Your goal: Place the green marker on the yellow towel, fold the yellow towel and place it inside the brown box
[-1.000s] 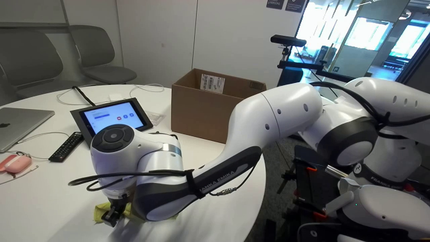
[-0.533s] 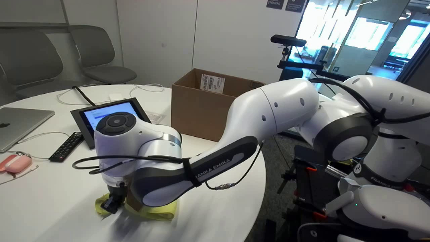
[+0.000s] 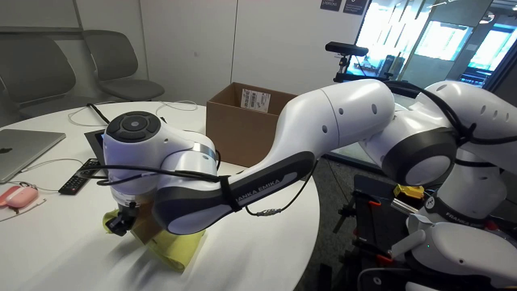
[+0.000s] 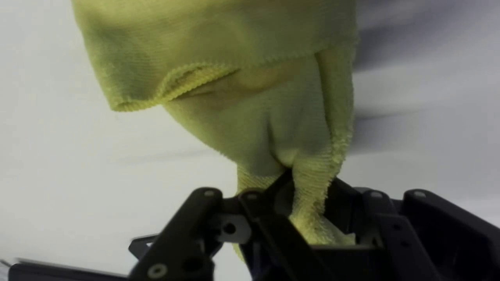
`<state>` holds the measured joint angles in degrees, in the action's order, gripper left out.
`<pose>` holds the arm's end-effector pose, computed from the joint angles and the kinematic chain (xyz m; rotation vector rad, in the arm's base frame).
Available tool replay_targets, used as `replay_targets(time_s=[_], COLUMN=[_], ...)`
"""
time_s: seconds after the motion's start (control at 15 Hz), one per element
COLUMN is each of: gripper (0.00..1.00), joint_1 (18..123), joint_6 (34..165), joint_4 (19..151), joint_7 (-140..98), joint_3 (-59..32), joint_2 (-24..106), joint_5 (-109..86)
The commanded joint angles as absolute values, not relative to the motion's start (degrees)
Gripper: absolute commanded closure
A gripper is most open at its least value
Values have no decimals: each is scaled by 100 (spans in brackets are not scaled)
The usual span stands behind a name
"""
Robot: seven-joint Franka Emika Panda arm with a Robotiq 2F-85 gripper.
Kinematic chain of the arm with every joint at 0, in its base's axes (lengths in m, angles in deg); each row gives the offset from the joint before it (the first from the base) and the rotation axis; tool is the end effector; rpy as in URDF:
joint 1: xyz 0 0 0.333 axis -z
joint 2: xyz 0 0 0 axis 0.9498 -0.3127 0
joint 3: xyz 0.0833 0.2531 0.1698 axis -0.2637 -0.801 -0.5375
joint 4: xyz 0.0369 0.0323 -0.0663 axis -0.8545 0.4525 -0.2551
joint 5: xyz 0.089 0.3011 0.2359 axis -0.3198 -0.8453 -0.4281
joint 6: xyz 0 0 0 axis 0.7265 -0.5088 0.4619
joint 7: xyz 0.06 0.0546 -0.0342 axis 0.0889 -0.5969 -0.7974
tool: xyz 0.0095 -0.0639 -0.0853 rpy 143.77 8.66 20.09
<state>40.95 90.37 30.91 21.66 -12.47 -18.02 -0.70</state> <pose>0.7241 0.3841 0.1680 2.9798 -0.2704 0.5101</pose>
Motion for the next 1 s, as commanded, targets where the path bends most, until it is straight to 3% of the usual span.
replay_targets(time_s=[0.0, 0.4, 0.93], gripper=[92, 93, 95], joint_1=[3794, 3071, 2444], joint_6=[9286, 9344, 8589], joint_4=[4037, 5581, 7638], joint_7=[3215, 5043, 5393], joint_3=[-747, 15, -217], joint_2=[-1177, -590, 332], joint_5=[282, 855, 619])
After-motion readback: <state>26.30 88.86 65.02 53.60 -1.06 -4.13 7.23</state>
